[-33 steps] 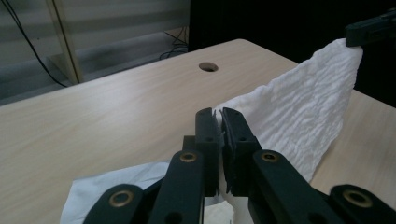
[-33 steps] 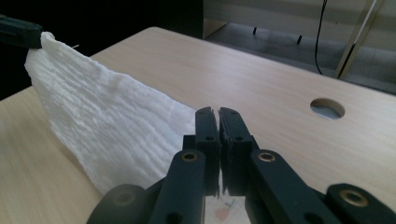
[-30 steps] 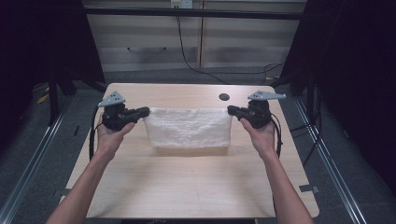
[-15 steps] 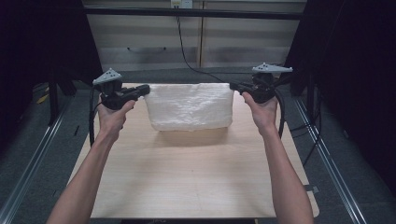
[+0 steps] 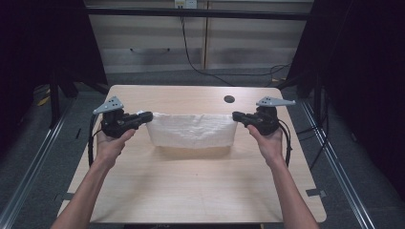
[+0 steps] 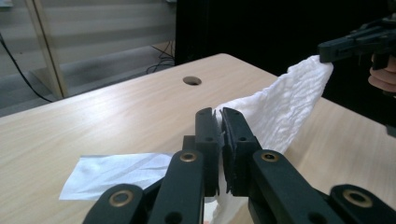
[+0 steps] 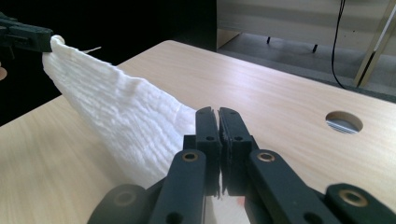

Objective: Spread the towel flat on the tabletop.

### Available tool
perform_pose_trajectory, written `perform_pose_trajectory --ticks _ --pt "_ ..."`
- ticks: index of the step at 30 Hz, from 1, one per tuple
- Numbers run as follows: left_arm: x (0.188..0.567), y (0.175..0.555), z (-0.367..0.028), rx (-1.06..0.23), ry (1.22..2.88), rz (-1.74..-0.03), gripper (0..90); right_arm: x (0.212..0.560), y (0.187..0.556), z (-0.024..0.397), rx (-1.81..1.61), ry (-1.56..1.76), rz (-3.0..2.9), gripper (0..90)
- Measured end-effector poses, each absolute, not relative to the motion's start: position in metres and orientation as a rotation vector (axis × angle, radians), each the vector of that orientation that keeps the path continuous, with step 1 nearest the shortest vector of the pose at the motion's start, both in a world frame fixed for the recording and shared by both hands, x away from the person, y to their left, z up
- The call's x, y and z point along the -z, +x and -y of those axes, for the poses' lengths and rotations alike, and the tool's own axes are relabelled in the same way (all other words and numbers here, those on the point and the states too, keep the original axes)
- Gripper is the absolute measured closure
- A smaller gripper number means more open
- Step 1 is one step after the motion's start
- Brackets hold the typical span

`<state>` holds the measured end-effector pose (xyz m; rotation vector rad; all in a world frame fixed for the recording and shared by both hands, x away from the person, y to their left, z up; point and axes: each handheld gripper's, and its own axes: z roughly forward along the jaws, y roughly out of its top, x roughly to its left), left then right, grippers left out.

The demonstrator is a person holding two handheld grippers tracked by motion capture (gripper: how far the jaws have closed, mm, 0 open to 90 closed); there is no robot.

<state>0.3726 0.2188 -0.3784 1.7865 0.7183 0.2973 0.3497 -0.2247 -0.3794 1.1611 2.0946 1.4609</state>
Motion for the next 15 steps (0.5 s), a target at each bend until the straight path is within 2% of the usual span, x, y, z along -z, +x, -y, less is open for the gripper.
perform_pose_trajectory --ticks 7,15 --pt "0.392 0.354 -0.215 -0.261 1.836 -0.684 85.9 0.397 0.333 0.231 -1.460 1.184 -2.121 88.1" --pt "0.420 0.338 -0.214 -0.191 1.877 -0.719 85.8 0.416 0.309 0.235 -1.474 1.188 -2.113 88.0"
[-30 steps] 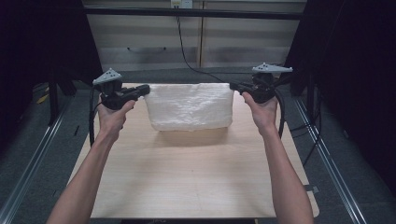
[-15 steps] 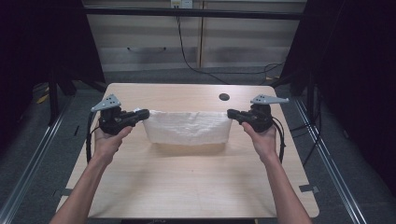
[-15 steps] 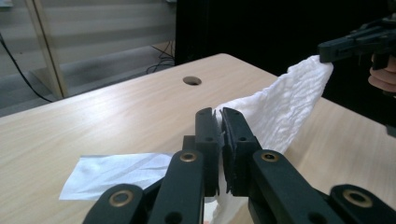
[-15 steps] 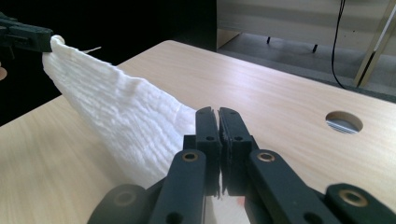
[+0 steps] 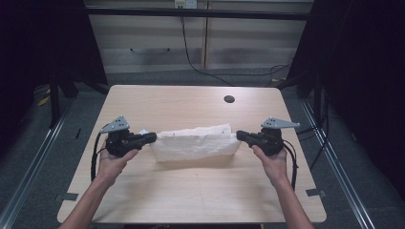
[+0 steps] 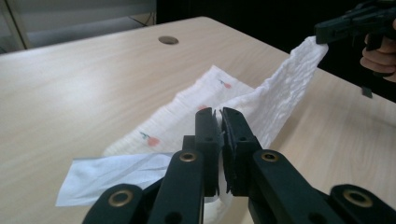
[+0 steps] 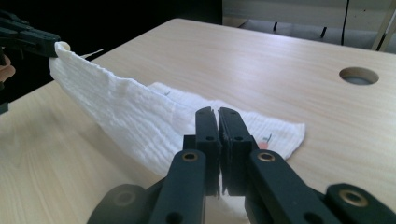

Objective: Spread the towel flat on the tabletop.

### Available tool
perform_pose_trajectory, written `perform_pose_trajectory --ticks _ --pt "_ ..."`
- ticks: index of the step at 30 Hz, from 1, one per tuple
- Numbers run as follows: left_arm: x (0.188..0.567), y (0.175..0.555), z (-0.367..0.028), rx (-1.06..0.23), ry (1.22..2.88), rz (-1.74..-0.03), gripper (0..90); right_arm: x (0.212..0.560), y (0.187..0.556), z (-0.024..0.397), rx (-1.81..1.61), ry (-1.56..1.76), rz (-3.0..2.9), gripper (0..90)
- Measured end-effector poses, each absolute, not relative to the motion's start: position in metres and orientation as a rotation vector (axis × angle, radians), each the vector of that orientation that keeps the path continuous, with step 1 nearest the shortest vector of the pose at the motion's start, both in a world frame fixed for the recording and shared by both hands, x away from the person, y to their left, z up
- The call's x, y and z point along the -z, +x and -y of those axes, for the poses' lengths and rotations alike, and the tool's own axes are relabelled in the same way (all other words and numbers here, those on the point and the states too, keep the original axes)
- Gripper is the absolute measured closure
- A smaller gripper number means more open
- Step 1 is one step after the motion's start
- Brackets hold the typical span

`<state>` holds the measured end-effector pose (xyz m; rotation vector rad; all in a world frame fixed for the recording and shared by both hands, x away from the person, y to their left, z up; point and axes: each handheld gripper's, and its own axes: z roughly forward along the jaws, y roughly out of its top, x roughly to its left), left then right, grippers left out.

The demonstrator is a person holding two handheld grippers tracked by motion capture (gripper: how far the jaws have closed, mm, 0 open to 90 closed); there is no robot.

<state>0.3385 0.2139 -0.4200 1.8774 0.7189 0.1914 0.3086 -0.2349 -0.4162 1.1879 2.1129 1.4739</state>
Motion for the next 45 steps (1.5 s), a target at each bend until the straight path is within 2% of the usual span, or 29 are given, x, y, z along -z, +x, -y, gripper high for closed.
perform_pose_trajectory --ticks 8,12,21,30,32,33,37,38,41,42,45 --pt "0.426 0.311 -0.210 -0.202 1.924 -0.686 85.5 0.434 0.284 0.239 -1.444 1.207 -2.159 87.9" --pt "0.442 0.301 -0.216 -0.181 1.962 -0.697 85.4 0.444 0.267 0.238 -1.445 1.223 -2.183 87.9" --pt "0.462 0.288 -0.223 -0.155 2.033 -0.699 86.5 0.462 0.245 0.231 -1.415 1.225 -2.211 87.7" --pt "0.467 0.283 -0.226 -0.142 2.046 -0.693 87.1 0.473 0.231 0.227 -1.399 1.238 -2.295 86.3" --pt "0.465 0.284 -0.226 -0.140 2.037 -0.689 86.7 0.475 0.225 0.228 -1.392 1.234 -2.314 84.1" --pt "0.463 0.284 -0.226 -0.145 2.026 -0.690 85.0 0.474 0.219 0.230 -1.383 1.235 -2.316 78.4" --pt "0.460 0.290 -0.227 -0.150 2.009 -0.707 81.7 0.471 0.215 0.237 -1.420 1.247 -2.305 68.3" --pt "0.460 0.290 -0.227 -0.150 2.009 -0.707 79.5 0.471 0.215 0.237 -1.420 1.247 -2.305 68.3" --pt "0.458 0.299 -0.225 -0.162 2.002 -0.738 75.7 0.469 0.222 0.241 -1.431 1.270 -2.290 57.2" --pt "0.457 0.303 -0.224 -0.165 2.001 -0.754 70.0 0.467 0.232 0.241 -1.416 1.273 -2.287 52.1" --pt "0.456 0.315 -0.218 -0.156 1.997 -0.799 67.9 0.465 0.241 0.238 -1.394 1.259 -2.281 50.1"
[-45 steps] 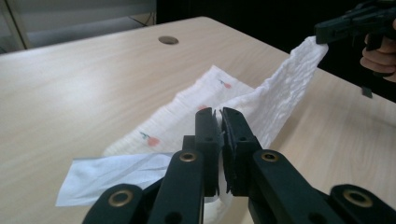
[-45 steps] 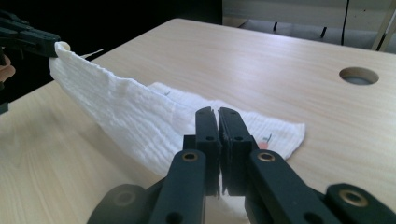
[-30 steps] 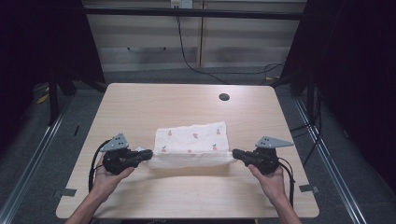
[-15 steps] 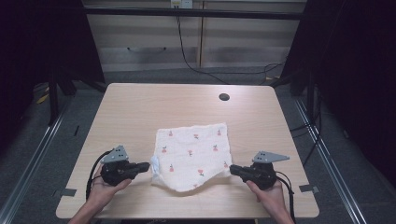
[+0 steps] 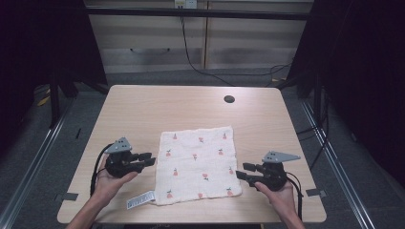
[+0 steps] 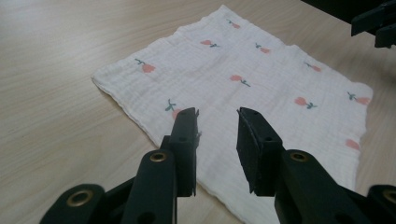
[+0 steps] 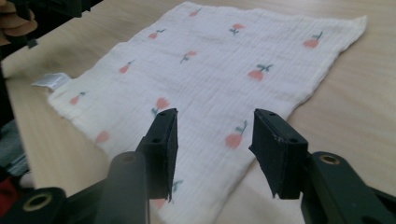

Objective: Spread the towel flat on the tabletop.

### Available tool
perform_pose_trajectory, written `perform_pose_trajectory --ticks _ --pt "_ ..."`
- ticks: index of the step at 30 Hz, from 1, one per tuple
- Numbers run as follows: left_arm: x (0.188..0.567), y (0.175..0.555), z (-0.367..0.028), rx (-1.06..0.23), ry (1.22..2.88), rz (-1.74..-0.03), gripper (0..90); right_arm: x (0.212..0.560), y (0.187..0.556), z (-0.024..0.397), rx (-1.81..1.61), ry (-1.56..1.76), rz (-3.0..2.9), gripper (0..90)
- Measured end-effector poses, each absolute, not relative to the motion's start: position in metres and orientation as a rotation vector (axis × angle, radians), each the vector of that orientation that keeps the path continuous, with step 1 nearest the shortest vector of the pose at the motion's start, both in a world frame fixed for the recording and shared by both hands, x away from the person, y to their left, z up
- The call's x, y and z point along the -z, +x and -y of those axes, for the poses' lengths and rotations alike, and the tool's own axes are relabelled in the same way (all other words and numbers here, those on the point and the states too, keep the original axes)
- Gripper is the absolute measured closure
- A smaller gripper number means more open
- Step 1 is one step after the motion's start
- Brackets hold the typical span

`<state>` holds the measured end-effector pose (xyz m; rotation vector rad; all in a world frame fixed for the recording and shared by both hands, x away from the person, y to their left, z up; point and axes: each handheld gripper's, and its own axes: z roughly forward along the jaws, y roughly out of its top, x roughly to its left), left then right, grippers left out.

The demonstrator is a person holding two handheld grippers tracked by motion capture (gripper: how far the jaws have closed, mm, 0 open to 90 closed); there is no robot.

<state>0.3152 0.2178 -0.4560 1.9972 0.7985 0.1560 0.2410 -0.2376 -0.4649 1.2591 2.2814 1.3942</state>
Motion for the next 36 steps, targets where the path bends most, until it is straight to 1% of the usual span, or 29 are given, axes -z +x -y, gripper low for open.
perform_pose_trajectory --ticks 2,3,4,6,9,13,16,18,21,23,25,31,36 --pt "0.458 0.321 -0.211 -0.153 2.003 -0.803 63.1 0.461 0.259 0.228 -1.348 1.220 -2.250 46.9" --pt "0.461 0.326 -0.206 -0.154 2.012 -0.808 62.3 0.461 0.265 0.226 -1.342 1.218 -2.254 47.2" --pt "0.461 0.326 -0.206 -0.154 2.012 -0.808 62.1 0.461 0.265 0.226 -1.342 1.218 -2.254 47.2" --pt "0.471 0.331 -0.200 -0.151 2.040 -0.821 62.1 0.462 0.285 0.218 -1.276 1.234 -2.280 45.1" --pt "0.477 0.333 -0.198 -0.141 2.051 -0.833 62.4 0.465 0.295 0.214 -1.207 1.236 -2.303 46.5" --pt "0.487 0.337 -0.195 -0.134 2.071 -0.841 63.9 0.481 0.311 0.206 -1.132 1.255 -2.358 48.4" --pt "0.492 0.338 -0.192 -0.136 2.086 -0.841 64.1 0.487 0.314 0.204 -1.137 1.243 -2.372 49.2" --pt "0.496 0.338 -0.188 -0.126 2.104 -0.842 63.9 0.497 0.318 0.202 -1.148 1.270 -2.384 46.4" --pt "0.501 0.337 -0.183 -0.123 2.144 -0.837 63.9 0.504 0.319 0.200 -1.133 1.273 -2.396 48.4" --pt "0.503 0.338 -0.183 -0.125 2.150 -0.833 63.9 0.505 0.319 0.200 -1.148 1.270 -2.393 48.7" --pt "0.504 0.338 -0.182 -0.127 2.140 -0.835 64.3 0.505 0.318 0.203 -1.163 1.281 -2.388 53.3" --pt "0.505 0.335 -0.182 -0.151 2.141 -0.813 64.8 0.506 0.314 0.203 -1.153 1.241 -2.391 53.8" --pt "0.506 0.337 -0.184 -0.151 2.141 -0.804 67.4 0.503 0.308 0.196 -1.090 1.213 -2.419 53.8"
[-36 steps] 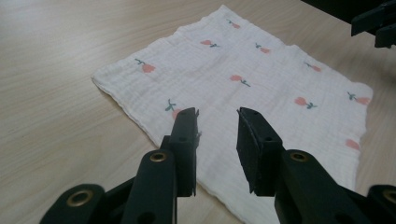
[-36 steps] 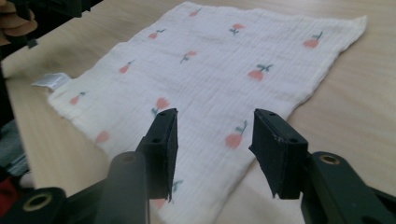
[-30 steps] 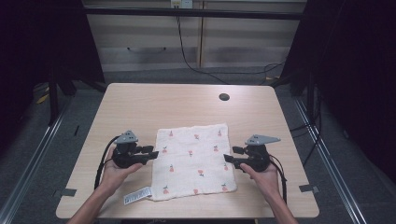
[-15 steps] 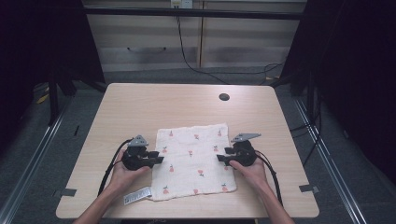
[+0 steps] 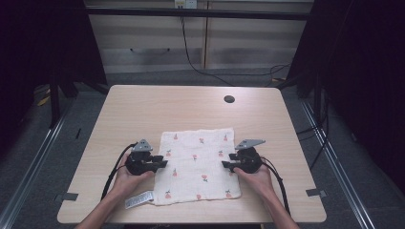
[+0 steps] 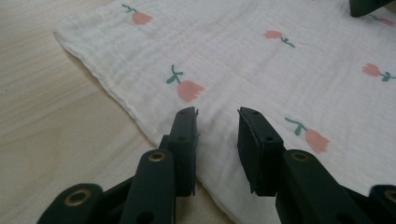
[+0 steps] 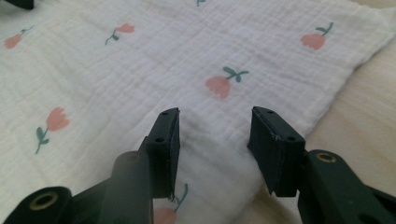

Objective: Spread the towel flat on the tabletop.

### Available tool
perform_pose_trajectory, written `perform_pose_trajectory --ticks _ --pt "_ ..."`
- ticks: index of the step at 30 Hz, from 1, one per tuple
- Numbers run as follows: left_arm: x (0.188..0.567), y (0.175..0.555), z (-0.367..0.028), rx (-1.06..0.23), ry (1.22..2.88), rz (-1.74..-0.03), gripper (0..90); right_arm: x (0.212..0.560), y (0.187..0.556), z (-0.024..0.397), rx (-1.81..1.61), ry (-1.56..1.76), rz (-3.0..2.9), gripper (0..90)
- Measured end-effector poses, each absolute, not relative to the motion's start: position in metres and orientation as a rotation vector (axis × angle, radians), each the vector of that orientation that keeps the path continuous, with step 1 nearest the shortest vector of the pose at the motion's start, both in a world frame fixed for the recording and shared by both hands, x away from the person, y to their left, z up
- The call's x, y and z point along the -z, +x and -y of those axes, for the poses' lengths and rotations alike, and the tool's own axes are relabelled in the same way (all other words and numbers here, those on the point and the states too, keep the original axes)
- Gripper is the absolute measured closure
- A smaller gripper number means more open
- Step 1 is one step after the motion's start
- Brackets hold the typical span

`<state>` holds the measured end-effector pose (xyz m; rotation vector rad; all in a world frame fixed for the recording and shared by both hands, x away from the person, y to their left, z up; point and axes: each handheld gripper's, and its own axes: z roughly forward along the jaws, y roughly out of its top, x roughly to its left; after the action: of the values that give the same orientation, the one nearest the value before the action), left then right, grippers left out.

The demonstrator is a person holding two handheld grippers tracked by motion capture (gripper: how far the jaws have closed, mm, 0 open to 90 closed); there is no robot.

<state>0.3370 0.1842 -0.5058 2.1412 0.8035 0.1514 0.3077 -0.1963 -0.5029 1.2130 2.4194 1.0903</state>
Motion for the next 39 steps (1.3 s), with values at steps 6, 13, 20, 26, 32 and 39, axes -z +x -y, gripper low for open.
perform_pose_trajectory --ticks 6,13,20,26,32,39 --pt "0.505 0.335 -0.183 -0.170 2.154 -0.791 67.7 0.502 0.299 0.196 -1.081 1.197 -2.434 57.7" --pt "0.505 0.330 -0.188 -0.156 2.154 -0.783 69.2 0.501 0.292 0.199 -1.105 1.205 -2.455 62.6" --pt "0.505 0.322 -0.190 -0.154 2.164 -0.770 69.1 0.501 0.284 0.196 -1.105 1.187 -2.474 62.8" --pt "0.504 0.316 -0.192 -0.151 2.169 -0.768 69.0 0.501 0.279 0.196 -1.127 1.191 -2.480 63.4" --pt "0.503 0.309 -0.193 -0.144 2.184 -0.761 68.4 0.500 0.273 0.197 -1.115 1.193 -2.497 63.4" --pt "0.502 0.305 -0.194 -0.143 2.194 -0.754 68.1 0.498 0.276 0.196 -1.103 1.201 -2.523 64.9"
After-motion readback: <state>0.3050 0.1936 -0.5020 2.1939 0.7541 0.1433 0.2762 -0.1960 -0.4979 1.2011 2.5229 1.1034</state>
